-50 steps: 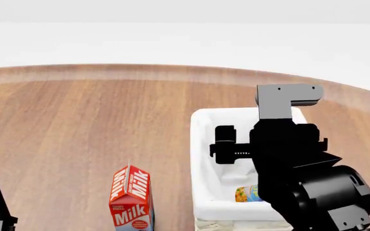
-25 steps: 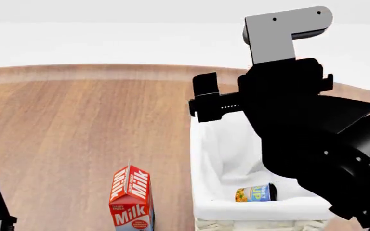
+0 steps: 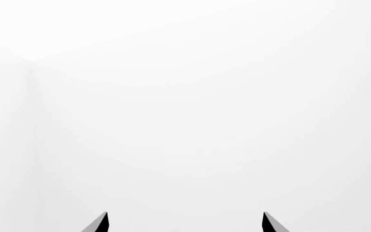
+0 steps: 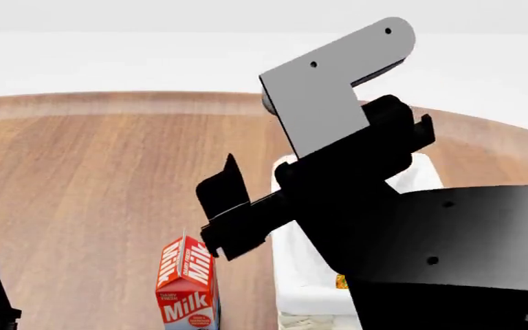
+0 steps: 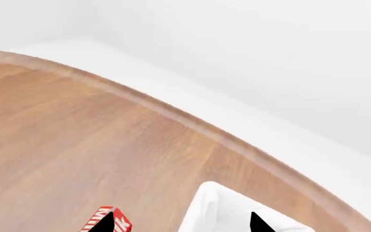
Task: Pick up the alphabet soup and the tomato sauce, and put them in the basket.
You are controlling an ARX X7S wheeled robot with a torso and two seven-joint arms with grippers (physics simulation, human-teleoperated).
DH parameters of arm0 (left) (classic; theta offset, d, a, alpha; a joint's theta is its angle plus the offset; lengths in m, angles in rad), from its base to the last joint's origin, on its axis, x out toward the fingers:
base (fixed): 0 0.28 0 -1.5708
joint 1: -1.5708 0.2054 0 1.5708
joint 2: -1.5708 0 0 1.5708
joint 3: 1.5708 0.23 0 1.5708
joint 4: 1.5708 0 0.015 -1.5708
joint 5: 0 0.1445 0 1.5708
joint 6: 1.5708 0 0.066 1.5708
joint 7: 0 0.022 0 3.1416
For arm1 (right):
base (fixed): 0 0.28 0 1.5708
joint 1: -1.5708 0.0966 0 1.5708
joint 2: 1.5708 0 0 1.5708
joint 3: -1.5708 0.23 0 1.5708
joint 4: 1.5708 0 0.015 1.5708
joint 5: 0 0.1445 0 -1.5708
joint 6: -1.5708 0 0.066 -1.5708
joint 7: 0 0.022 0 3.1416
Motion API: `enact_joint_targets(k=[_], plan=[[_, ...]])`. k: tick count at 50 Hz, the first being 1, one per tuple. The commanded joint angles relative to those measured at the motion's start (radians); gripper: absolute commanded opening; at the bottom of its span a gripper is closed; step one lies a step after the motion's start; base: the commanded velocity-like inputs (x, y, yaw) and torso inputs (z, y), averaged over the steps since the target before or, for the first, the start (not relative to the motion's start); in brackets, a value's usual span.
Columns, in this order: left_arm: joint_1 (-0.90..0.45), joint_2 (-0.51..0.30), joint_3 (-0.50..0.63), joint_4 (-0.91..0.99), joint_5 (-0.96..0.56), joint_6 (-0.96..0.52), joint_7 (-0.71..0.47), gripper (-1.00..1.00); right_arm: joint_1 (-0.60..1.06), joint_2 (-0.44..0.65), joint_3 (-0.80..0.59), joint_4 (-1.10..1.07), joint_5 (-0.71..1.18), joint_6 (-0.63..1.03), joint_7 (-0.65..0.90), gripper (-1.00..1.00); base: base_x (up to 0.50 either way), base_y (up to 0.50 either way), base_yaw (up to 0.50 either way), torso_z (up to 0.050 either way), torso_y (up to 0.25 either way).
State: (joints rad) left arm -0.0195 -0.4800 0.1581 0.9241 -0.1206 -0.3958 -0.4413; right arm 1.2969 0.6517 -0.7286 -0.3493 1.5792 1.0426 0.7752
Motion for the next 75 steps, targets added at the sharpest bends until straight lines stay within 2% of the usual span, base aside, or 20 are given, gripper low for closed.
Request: enact_joint_targets(k=[1,14,16,18,26,33,38,42,53,60,65,69,70,75], plan=[[0.006,-0.003,-0.002,0.003,-0.004,0.003,-0.003,1.00,-0.041,0.047,-0.002,-0.217,0.149,0.027,0.101,1.00,0.00,0.00,0.00,0.000,0.000],[0.009,-0.004,0.004,-0.005,-0.002,0.013,-0.005,1.00,-0.067,0.071,-0.023,-0.358,0.330,-0.021,0.250,1.00,0.00,0.00,0.00,0.000,0.000],[0.008,-0.006,0.002,-0.001,-0.003,0.008,-0.005,1.00,-0.110,0.073,-0.024,-0.390,0.303,-0.032,0.248,1.00,0.00,0.00,0.00,0.000,0.000],[0.010,-0.007,-0.005,0.003,-0.008,0.007,-0.007,1.00,-0.078,0.069,-0.035,-0.409,0.383,-0.048,0.297,1.00,0.00,0.00,0.00,0.000,0.000],[0.001,-0.007,-0.003,0.002,-0.013,0.003,-0.007,1.00,-0.150,0.075,-0.054,-0.483,0.365,-0.064,0.319,1.00,0.00,0.00,0.00,0.000,0.000],[-0.005,-0.010,0.000,0.010,-0.012,-0.011,-0.010,1.00,-0.139,0.083,-0.073,-0.495,0.431,-0.076,0.346,1.00,0.00,0.00,0.00,0.000,0.000],[0.001,-0.011,0.000,0.012,-0.011,-0.007,-0.011,1.00,-0.234,0.092,-0.094,-0.543,0.365,-0.068,0.339,1.00,0.00,0.00,0.00,0.000,0.000],[-0.003,-0.013,0.002,0.015,-0.010,-0.012,-0.012,1.00,-0.224,0.093,-0.110,-0.548,0.410,-0.076,0.363,1.00,0.00,0.00,0.00,0.000,0.000],[0.005,-0.017,-0.002,0.018,-0.011,-0.008,-0.016,1.00,-0.390,0.105,-0.191,-0.604,0.347,-0.060,0.394,1.00,0.00,0.00,0.00,0.000,0.000],[-0.006,-0.017,0.001,0.022,-0.015,-0.020,-0.017,1.00,-0.487,0.141,-0.187,-0.577,0.245,-0.052,0.315,1.00,0.00,0.00,0.00,0.000,0.000],[-0.010,-0.019,-0.002,0.026,-0.019,-0.027,-0.019,1.00,-0.486,0.149,-0.199,-0.575,0.288,-0.060,0.331,1.00,0.00,0.00,0.00,0.000,0.000],[-0.013,-0.020,-0.001,0.027,-0.020,-0.029,-0.019,1.00,-0.553,0.157,-0.214,-0.567,0.224,-0.052,0.300,1.00,0.00,0.00,0.00,0.000,0.000],[-0.014,-0.020,0.000,0.028,-0.020,-0.031,-0.020,1.00,-0.531,0.160,-0.221,-0.564,0.275,-0.056,0.327,1.00,0.00,0.00,0.00,0.000,0.000],[-0.012,-0.021,-0.001,0.032,-0.020,-0.031,-0.022,1.00,-0.612,0.169,-0.245,-0.549,0.181,-0.039,0.279,1.00,0.00,0.00,0.00,0.000,0.000]])
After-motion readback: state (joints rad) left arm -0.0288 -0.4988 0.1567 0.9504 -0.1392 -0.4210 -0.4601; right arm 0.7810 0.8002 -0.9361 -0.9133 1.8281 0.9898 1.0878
